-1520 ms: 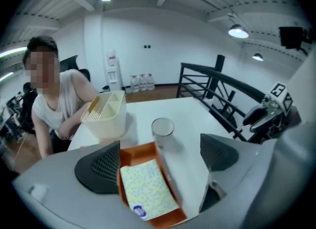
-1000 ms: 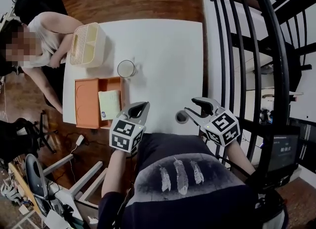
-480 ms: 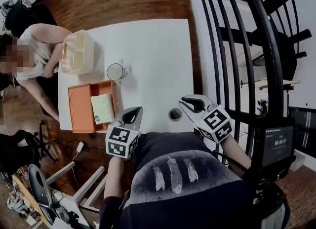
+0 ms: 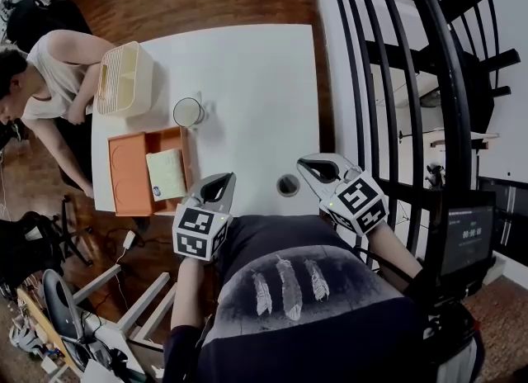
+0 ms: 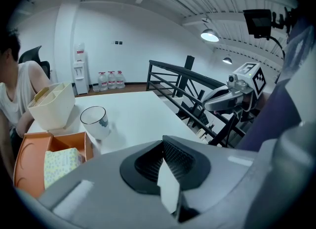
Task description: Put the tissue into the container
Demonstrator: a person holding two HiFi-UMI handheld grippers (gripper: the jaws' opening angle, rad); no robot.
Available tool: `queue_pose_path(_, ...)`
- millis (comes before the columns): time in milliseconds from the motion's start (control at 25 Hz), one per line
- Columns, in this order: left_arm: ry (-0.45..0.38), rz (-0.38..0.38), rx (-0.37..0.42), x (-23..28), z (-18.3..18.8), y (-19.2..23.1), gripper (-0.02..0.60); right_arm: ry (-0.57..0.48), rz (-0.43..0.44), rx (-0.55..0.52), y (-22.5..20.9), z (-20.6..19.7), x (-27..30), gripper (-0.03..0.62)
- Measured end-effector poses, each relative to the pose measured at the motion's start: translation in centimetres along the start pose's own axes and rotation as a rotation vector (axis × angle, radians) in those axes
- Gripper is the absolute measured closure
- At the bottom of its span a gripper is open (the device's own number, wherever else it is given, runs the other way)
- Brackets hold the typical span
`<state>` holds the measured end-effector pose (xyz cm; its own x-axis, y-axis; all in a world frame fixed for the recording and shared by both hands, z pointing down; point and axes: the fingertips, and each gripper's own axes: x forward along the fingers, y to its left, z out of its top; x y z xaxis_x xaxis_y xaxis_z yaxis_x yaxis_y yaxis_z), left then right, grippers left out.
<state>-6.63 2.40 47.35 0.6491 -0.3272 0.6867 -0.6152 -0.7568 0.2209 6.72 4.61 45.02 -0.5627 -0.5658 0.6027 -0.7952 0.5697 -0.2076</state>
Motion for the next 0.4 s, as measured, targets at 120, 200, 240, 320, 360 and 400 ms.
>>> queue_pose_path(120,0.008,0.0,0.0,0.0,-0.35,-0.07,0.568,0.001,0.004,-0.007,0.15,-0.05,0.1,0.591)
queue_pose_path(200,0.006,-0.001,0.0,0.01,-0.27,-0.11,0.568,0.003,0.009,-0.006,0.3,-0.03,0.11,0.591)
queue_pose_path(240,0.005,-0.002,0.0,0.02,-0.17,-0.17,0.568,0.003,0.009,-0.005,0.29,-0.03,0.05,0.591)
queue_pose_path(320,0.004,-0.004,0.001,0.03,0.03,-0.29,0.568,0.003,0.008,-0.003,0.26,-0.02,-0.13,0.591)
queue_pose_path(360,0.004,-0.005,0.002,0.03,0.12,-0.33,0.568,0.003,0.009,-0.001,0.28,0.02,-0.21,0.591)
queue_pose_path(400,0.003,-0.007,0.003,0.02,0.21,-0.37,0.568,0.003,0.009,0.001,0.31,0.06,-0.29,0.591)
